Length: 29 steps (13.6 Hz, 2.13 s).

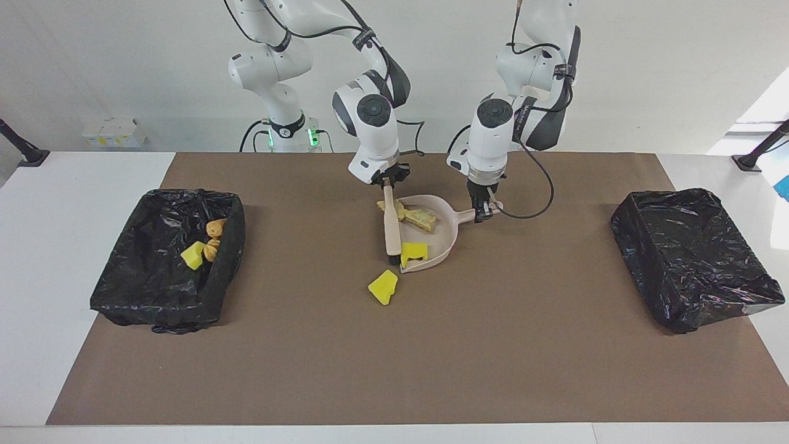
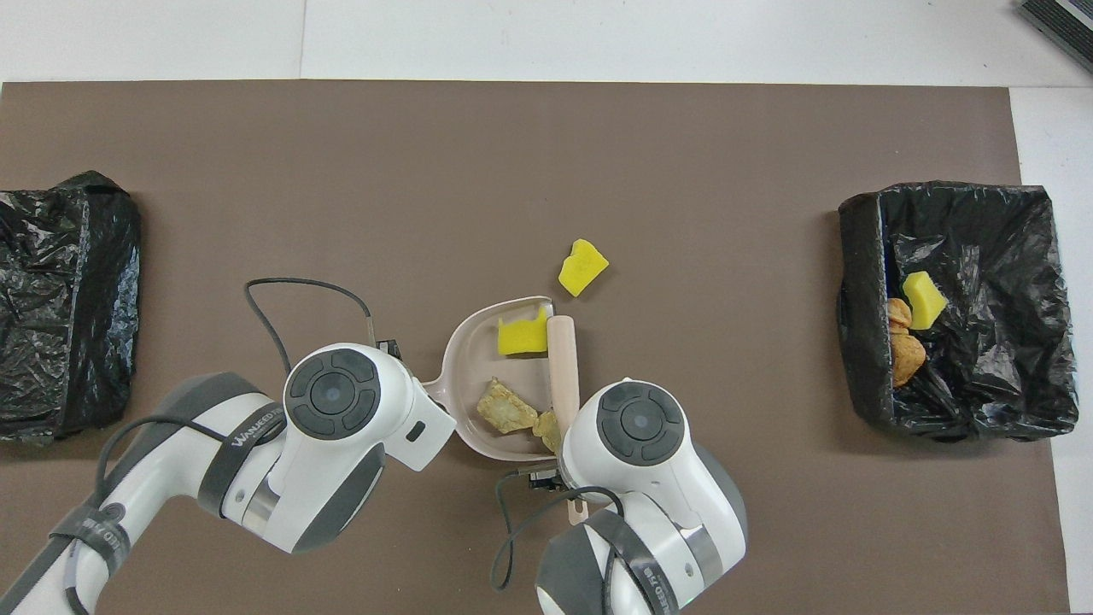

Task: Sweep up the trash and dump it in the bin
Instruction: 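Sweep the remaining crumbs into the dustpan with the right gripper's brush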

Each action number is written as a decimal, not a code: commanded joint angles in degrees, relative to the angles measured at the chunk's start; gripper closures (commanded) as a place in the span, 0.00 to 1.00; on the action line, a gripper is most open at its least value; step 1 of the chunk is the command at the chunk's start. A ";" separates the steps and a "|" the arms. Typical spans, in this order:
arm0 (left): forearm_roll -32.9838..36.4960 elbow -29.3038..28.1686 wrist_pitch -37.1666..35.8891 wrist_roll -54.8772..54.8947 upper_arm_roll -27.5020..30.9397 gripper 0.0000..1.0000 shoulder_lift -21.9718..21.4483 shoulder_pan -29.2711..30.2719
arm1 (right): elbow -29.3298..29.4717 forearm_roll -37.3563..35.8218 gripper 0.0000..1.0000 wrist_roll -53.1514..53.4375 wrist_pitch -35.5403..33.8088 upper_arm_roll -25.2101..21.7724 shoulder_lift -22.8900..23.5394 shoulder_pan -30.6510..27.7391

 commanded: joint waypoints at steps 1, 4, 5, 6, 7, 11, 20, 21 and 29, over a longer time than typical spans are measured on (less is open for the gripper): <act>0.92 -1.24 0.23 -1.44 0.38 1.00 -0.95 -1.10 | 1.31 3.23 1.00 0.57 0.23 0.15 0.25 2.08; 0.83 -1.24 1.11 -1.26 0.38 1.00 -0.78 -0.39 | 1.31 3.15 1.00 -0.03 -0.38 0.06 -0.45 2.44; 0.83 -1.24 1.11 -1.26 0.56 1.00 -0.77 -0.31 | 1.40 3.06 1.00 -0.39 -0.73 -0.03 -1.33 2.18; 0.83 -1.24 1.03 -1.26 0.56 1.00 -0.77 -0.22 | 1.40 2.97 1.00 -0.74 -1.26 -0.20 -2.38 1.74; 0.66 -1.16 0.94 -1.26 0.56 1.00 -0.69 -0.13 | 1.75 3.06 1.00 -0.65 -2.48 -0.38 -3.00 0.95; 0.13 -0.19 0.94 -1.35 0.65 1.00 -0.16 2.06 | 2.27 1.74 1.00 -5.12 -7.94 -0.47 -4.85 -3.52; 0.13 0.34 0.59 -1.44 0.65 1.00 -0.16 4.36 | 3.53 -3.00 1.00 -3.91 -11.10 -0.21 -4.92 -4.33; 0.13 0.34 0.32 -1.87 0.65 1.00 -0.16 4.09 | 0.29 -3.00 1.00 -4.17 -11.19 -0.29 -6.77 -4.41; 0.21 0.34 -4.16 -10.49 0.38 1.00 -0.95 1.73 | -11.96 -2.13 1.00 -8.65 -2.24 -0.03 -7.85 -4.34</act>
